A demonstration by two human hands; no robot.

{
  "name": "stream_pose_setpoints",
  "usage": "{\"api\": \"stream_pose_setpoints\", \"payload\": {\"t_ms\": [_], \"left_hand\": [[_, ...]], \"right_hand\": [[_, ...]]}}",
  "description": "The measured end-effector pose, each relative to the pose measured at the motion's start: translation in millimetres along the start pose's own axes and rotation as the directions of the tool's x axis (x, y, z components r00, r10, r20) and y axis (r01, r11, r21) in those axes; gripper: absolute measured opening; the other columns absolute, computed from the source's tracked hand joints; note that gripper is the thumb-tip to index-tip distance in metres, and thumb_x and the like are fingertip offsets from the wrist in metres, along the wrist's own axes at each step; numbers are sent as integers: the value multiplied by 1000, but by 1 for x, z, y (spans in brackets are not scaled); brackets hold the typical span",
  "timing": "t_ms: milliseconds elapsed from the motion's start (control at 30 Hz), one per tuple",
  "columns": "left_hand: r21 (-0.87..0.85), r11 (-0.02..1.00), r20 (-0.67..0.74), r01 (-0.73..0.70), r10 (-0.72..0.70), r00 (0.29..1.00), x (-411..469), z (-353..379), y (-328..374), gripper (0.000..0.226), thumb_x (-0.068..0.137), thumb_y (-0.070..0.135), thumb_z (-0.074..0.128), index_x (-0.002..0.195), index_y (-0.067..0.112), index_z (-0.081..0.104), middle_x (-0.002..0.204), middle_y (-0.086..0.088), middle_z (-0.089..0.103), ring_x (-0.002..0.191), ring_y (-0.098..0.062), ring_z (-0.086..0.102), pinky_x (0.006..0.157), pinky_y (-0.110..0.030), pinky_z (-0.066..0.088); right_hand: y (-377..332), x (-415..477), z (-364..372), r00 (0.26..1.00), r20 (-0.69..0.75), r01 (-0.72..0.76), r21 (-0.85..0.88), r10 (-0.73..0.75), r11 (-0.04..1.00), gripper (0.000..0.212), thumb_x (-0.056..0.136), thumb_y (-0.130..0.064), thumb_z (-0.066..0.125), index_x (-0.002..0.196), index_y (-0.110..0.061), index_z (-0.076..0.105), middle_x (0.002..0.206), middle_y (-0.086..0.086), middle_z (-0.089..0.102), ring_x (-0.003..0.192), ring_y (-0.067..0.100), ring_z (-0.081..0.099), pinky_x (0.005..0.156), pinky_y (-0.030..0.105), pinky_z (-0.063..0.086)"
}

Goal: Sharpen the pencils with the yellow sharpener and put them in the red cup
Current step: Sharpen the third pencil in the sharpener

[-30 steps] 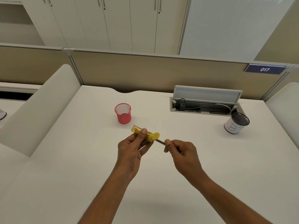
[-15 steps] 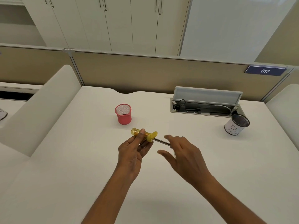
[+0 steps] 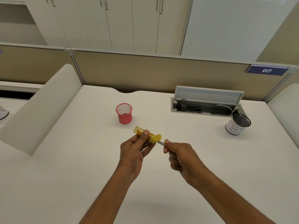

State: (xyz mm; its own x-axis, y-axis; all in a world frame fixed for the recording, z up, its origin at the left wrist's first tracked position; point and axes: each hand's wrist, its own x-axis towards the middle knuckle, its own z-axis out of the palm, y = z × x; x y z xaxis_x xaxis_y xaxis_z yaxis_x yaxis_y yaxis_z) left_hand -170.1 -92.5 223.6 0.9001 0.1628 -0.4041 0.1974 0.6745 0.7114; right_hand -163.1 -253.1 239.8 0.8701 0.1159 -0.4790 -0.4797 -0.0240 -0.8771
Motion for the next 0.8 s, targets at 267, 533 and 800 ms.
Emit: {"api": "stream_pose_setpoints", "payload": {"t_ms": [267,533,800], "left_hand": [[-61,998,-28,8,-10,1000,1,-2,-1,29,89,15,72,110,-6,72,106,-22,77,97,-30,77,85,-37,64],[-92,995,-65,23,-29,997,2,-4,2,35,84,17,76,110,-7,73,106,-23,77,96,-31,77,80,-38,64],[-56,998,-28,26,-27,999,1,-3,-2,31,85,16,75,108,-5,73,108,-23,77,99,-31,77,80,-36,64]], "right_hand": [[-2,-2,0,942,97,333,-413,-323,847,44,98,-57,49,98,-19,71,59,-10,51,50,9,46,53,23,38],[30,18,-22,418,423,530,-832,-804,-163,30,102,-35,57,118,-10,63,84,2,63,67,20,57,52,33,52],[32,18,-17,437,291,580,-814,-851,19,31,103,-28,56,77,-13,65,55,-5,41,48,17,34,43,32,32]]}}
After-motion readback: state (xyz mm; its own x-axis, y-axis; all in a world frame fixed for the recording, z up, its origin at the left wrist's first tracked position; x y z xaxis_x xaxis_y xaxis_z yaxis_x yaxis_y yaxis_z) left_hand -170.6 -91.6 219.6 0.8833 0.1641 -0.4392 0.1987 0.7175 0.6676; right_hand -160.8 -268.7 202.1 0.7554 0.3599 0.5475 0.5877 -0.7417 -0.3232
